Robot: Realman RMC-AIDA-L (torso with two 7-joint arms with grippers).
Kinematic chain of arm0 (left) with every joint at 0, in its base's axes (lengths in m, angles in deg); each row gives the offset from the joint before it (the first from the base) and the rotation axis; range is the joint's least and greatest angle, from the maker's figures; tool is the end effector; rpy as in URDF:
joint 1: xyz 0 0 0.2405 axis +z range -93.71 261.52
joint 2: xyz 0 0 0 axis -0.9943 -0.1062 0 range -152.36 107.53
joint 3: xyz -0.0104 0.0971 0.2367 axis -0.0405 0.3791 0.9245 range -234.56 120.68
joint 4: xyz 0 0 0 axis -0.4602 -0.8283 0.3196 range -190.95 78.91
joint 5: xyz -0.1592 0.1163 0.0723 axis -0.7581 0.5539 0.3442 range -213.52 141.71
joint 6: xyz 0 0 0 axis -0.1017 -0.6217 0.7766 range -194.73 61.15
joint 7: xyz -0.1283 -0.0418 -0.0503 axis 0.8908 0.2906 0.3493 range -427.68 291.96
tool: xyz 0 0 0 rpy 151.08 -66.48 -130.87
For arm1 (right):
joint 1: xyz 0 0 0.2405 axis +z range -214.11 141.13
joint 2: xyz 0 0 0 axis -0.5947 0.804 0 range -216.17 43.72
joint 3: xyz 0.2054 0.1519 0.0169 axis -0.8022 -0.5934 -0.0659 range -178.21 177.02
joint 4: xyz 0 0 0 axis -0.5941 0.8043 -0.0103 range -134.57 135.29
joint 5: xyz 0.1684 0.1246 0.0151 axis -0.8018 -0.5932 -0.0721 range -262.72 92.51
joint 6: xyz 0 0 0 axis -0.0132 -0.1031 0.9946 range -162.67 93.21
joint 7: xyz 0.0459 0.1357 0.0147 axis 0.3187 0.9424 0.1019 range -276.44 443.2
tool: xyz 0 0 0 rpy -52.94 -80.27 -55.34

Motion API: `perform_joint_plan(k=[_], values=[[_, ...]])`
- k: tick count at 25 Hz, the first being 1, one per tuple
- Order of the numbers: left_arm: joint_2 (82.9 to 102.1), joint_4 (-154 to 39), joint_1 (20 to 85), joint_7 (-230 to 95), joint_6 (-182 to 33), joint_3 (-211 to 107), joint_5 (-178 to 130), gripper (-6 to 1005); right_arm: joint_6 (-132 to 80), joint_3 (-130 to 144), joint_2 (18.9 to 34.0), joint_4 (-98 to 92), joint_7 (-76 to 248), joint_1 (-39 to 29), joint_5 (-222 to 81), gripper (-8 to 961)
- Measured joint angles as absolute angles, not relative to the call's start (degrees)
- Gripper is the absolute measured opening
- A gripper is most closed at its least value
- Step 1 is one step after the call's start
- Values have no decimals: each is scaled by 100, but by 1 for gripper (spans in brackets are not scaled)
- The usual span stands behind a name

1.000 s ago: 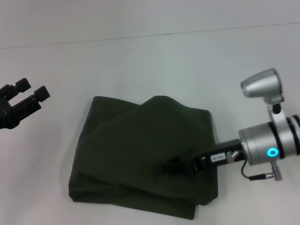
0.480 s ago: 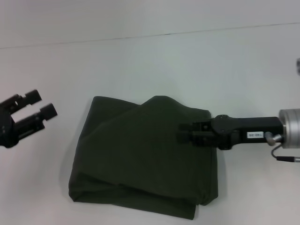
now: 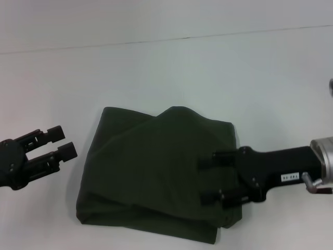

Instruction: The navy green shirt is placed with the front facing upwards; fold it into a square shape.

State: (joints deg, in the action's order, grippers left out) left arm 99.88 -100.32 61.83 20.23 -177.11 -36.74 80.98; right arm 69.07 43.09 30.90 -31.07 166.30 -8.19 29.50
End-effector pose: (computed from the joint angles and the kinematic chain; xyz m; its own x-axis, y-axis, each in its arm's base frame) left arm -0.2834 0.2622 0.0386 0.5317 0.4626 0.7094 0.6138 -0.7877 0.0536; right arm 0.2615 0.2781 -0.0096 0.7201 -0.4928 -0.4885 -0.4546 -0.8669 0.2045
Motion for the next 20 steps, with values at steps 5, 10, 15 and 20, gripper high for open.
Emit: perform_joint_plan(k=[5, 10, 15, 20], values=[[10009, -10032, 6204, 2024, -17790, -3666, 8165, 753, 7035, 4559, 3142, -3121, 16513, -819, 2952, 893], [10006, -10032, 6212, 2023, -17817, -3663, 8256, 753, 7047, 4564, 3146, -3129, 16508, -819, 2948, 902], [10009, -10032, 6258, 2001, -17823, -3666, 8267, 753, 7013, 4544, 3143, -3125, 16534, -824, 2934, 818], [10010, -10038, 6281, 1996, -17873, -3663, 8274, 753, 7004, 4535, 3134, -3108, 16567, -828, 2915, 822]])
